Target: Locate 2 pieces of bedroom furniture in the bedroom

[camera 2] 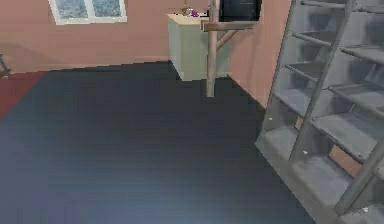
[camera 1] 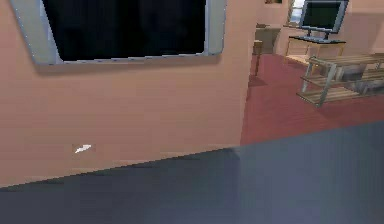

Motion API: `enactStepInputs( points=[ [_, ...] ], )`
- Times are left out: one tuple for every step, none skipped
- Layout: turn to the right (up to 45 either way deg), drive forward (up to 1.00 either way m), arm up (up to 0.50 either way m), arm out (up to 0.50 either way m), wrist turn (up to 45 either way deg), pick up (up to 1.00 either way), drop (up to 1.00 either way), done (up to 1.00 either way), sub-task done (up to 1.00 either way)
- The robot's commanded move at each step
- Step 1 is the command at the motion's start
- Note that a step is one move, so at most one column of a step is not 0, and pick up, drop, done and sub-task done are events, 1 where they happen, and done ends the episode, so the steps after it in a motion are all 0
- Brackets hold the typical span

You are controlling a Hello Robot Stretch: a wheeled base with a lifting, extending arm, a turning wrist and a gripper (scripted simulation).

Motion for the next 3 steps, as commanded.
enactStepInputs(
  points=[
    [30.0, 0.0, 0.0, 0.0, 0.0, 0.0, 0.0, 0.0, 0.0],
    [0.0, 1.0, 0.0, 0.0, 0.0, 0.0, 0.0, 0.0, 0.0],
    [0.0, 1.0, 0.0, 0.0, 0.0, 0.0, 0.0, 0.0, 0.0]
  ],
)
